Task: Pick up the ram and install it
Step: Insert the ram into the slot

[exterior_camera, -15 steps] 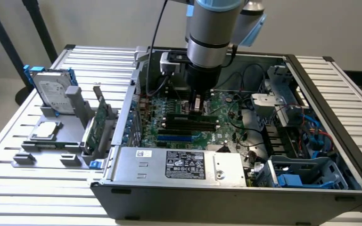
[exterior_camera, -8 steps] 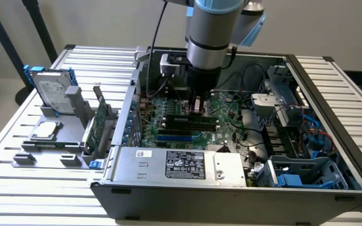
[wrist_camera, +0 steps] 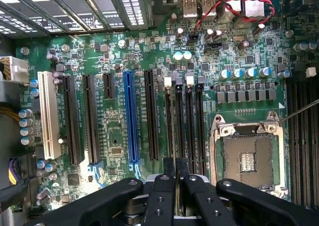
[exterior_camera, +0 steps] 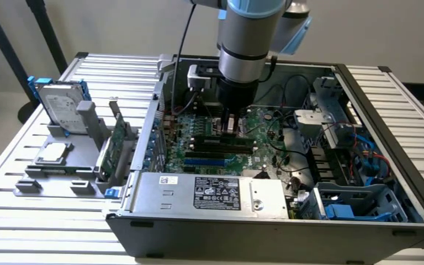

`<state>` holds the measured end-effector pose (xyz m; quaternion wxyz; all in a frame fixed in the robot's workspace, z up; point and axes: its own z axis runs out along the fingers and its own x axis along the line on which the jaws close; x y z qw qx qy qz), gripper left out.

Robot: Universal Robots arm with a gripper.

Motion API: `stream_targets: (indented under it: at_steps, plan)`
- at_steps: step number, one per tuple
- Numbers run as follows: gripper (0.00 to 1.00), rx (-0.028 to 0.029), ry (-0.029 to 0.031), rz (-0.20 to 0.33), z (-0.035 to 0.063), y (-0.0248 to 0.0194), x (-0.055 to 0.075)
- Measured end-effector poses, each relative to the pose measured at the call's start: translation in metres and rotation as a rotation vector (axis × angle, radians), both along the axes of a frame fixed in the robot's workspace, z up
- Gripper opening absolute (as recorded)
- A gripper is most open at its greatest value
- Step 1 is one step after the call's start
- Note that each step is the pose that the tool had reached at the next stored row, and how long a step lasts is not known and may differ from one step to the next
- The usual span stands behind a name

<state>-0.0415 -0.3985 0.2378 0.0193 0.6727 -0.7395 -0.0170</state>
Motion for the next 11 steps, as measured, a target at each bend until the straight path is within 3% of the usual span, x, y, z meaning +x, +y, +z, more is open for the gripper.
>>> stream_targets:
  at_steps: [11]
  plan:
    - [0.14, -0.0052, -0.0001, 0.000, -0.0023, 0.0009, -0.0002]
